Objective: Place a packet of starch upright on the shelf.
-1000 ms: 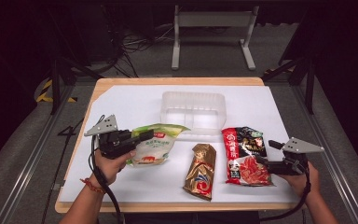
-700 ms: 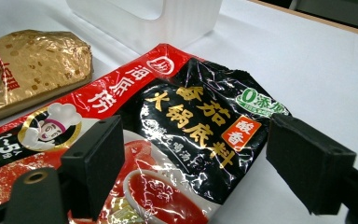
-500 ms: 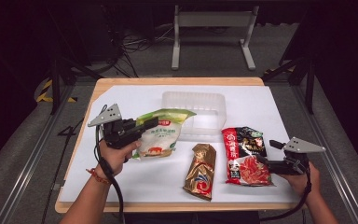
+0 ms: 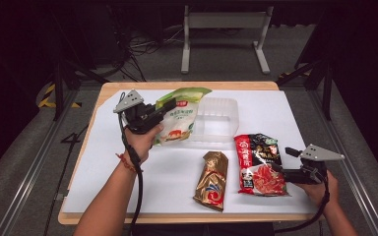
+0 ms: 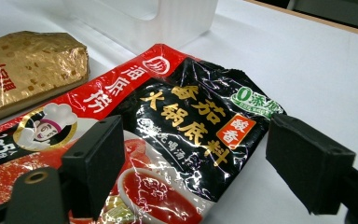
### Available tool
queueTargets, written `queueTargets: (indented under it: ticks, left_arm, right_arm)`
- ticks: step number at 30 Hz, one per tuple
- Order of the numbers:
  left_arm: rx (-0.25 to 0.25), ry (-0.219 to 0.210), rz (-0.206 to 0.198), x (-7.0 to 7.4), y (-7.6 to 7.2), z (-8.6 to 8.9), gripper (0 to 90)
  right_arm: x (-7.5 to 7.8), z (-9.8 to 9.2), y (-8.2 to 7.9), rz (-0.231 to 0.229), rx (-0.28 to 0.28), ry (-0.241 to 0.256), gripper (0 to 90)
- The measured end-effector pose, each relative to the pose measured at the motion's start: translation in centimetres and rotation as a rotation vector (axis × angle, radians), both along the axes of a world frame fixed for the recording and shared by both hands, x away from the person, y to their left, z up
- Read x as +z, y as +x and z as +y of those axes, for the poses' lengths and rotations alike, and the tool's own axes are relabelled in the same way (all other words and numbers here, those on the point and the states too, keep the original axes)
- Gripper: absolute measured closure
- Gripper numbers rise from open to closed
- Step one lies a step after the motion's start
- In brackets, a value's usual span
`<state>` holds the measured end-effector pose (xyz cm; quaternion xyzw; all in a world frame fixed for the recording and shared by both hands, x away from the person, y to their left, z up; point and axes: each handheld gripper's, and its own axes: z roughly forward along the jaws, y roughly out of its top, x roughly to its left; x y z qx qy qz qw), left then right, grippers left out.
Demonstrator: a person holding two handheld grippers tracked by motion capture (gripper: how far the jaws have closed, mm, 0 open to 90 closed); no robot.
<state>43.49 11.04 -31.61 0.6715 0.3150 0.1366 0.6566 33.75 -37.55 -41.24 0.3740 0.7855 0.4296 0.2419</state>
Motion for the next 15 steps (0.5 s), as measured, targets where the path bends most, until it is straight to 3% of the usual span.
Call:
queueTargets:
  ticks: [6,8,12,15]
  left_arm:
    - [0.035,-0.001,0.006,0.3,1.6,-1.2,86.8]
    - [0.062,0.017,-0.001,0.4,2.2,-1.8,86.9]
    - [0.103,0.008,0.021,-0.1,3.4,-2.4,86.9]
    - [0.126,0.011,0.016,-0.5,3.6,-2.7,86.8]
  right_arm:
    - [0.0,-0.1,0.0,-0.001,0.000,-0.003,20.1]
    - [0.0,-0.2,0.0,-0.003,0.000,-0.001,20.1]
    - [0.0,-0.2,0.0,-0.005,0.000,-0.004,20.1]
    - [-0.1,-0.3,0.0,-0.004,0.000,-0.005,20.1]
